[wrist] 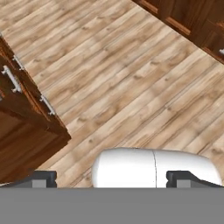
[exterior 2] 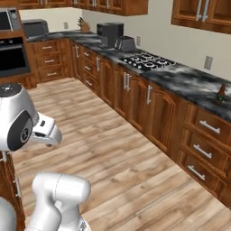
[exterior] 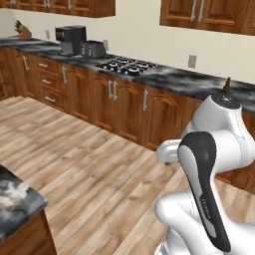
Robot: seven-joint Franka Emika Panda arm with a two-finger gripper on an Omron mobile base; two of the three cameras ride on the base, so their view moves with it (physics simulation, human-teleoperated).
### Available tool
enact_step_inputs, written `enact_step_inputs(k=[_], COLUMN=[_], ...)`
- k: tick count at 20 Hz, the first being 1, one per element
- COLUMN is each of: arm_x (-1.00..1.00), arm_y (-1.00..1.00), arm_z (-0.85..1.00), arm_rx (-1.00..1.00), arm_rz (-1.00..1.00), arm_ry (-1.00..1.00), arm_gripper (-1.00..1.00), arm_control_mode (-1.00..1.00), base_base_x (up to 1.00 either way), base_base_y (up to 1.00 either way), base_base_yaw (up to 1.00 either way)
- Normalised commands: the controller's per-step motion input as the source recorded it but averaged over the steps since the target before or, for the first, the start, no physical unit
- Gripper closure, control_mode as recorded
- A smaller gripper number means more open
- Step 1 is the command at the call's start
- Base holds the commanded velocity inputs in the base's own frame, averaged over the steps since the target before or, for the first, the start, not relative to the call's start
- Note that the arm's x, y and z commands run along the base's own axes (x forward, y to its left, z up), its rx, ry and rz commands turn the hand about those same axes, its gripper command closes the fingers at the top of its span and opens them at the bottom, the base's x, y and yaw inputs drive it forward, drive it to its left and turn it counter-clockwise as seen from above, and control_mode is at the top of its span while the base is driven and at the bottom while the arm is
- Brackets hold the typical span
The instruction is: Place the drinks on the dining counter in a tight cluster.
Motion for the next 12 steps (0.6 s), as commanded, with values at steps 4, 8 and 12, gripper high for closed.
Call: enact_step_inputs(k=[4, 8, 12], arm_x=[0.00, 0.00, 0.00], arm_y=[0.00, 0.00, 0.00], arm_z=[0.00, 0.00, 0.00], arm_rx=[0.00, 0.00, 0.00], arm_rz=[0.00, 0.00, 0.00], arm_ry=[0.00, 0.00, 0.00], arm_gripper=[-1.00, -1.00, -1.00], arm_control_mode=[1.00, 1.00, 1.00], base_base_x=[0.82, 0.79, 0.81], base_base_y=[-0.15, -0.20, -0.26], base_base_yaw=[-0.29, -0.27, -0.34])
